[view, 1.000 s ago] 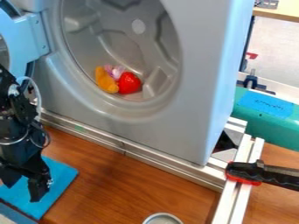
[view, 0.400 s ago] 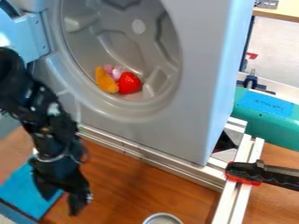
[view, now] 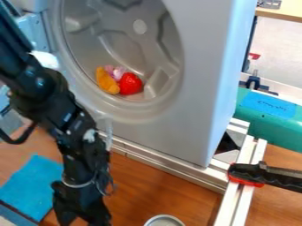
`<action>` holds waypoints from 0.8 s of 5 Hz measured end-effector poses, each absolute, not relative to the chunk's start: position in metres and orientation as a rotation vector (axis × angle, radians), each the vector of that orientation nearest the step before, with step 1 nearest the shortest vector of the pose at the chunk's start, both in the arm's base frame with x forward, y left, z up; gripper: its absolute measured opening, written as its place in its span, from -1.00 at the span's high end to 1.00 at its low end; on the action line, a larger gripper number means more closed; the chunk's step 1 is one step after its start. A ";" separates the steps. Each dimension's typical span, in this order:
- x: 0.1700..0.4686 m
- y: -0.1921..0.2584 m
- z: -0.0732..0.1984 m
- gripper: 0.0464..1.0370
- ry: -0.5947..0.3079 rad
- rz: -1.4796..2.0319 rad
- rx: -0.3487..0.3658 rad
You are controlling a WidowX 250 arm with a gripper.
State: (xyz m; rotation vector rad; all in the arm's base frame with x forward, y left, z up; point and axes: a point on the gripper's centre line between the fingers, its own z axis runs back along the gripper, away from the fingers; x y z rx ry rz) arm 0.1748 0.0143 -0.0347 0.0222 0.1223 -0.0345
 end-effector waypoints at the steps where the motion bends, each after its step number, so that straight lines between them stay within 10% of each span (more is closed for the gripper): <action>1: 0.168 -0.004 -0.035 -0.92 0.157 -0.135 -0.003; 4: 0.169 -0.054 -0.043 -0.92 0.088 -0.143 -0.115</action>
